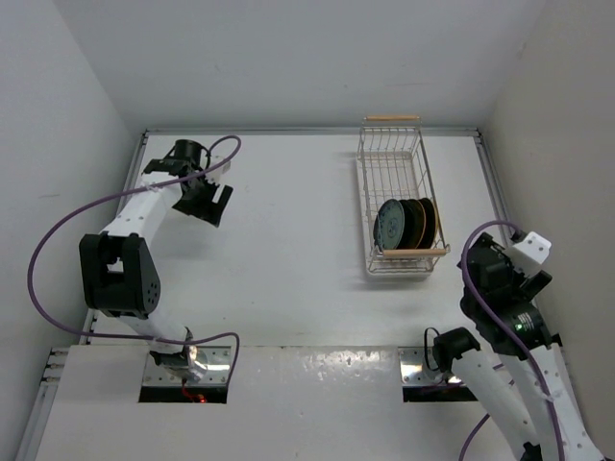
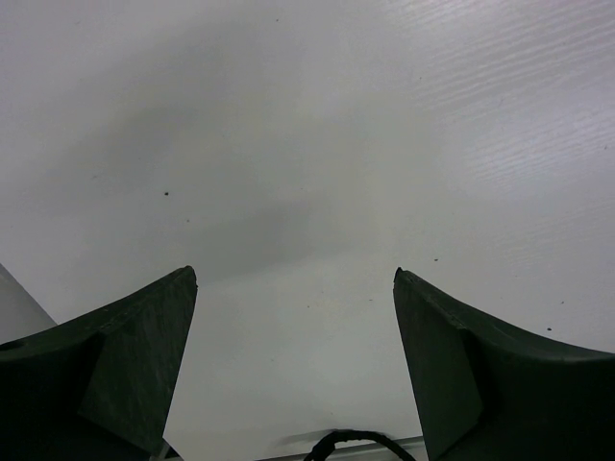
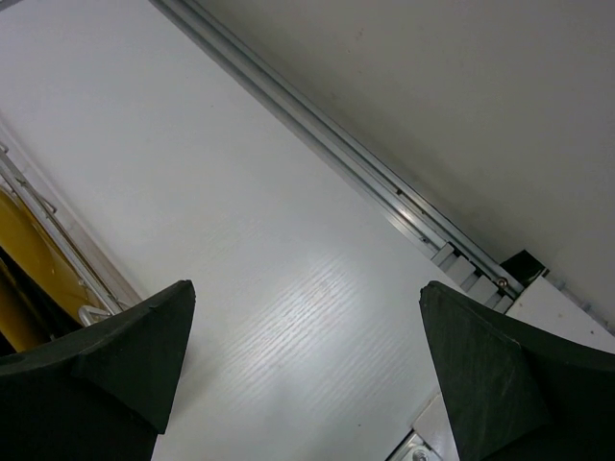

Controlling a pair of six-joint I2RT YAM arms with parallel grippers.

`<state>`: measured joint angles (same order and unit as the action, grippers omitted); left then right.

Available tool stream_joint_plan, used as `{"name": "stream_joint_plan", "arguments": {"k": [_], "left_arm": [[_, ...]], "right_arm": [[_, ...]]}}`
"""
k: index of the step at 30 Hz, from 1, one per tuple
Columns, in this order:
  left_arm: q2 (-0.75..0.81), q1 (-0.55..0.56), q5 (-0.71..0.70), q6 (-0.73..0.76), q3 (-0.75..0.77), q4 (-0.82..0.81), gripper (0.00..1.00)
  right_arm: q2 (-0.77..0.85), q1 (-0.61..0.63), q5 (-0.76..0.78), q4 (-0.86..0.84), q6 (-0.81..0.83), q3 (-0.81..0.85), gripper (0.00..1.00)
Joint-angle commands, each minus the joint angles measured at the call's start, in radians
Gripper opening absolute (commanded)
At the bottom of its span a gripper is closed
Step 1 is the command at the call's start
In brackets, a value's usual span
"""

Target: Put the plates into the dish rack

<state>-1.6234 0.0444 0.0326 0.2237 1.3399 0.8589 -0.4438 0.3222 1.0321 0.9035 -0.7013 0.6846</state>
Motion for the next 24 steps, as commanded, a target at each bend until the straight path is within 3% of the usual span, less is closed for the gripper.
{"name": "stream_joint_plan", "arguments": {"k": [1, 15, 24], "left_arm": [[-0.007, 0.009, -0.017, -0.012, 0.018, -0.009, 0.88], [-0.016, 0.018, -0.026, -0.012, 0.018, -0.009, 0.88], [-0.016, 0.018, -0.026, -0.012, 0.018, -0.009, 0.88]], "right_arm": [[0.025, -0.003, 0.037, 0.017, -0.037, 0.015, 0.99], [0.040, -0.005, 0.051, -0.025, 0.022, 0.007, 0.99], [-0.042, -0.002, 0.098, 0.026, -0.047, 0.024, 0.99]]}}
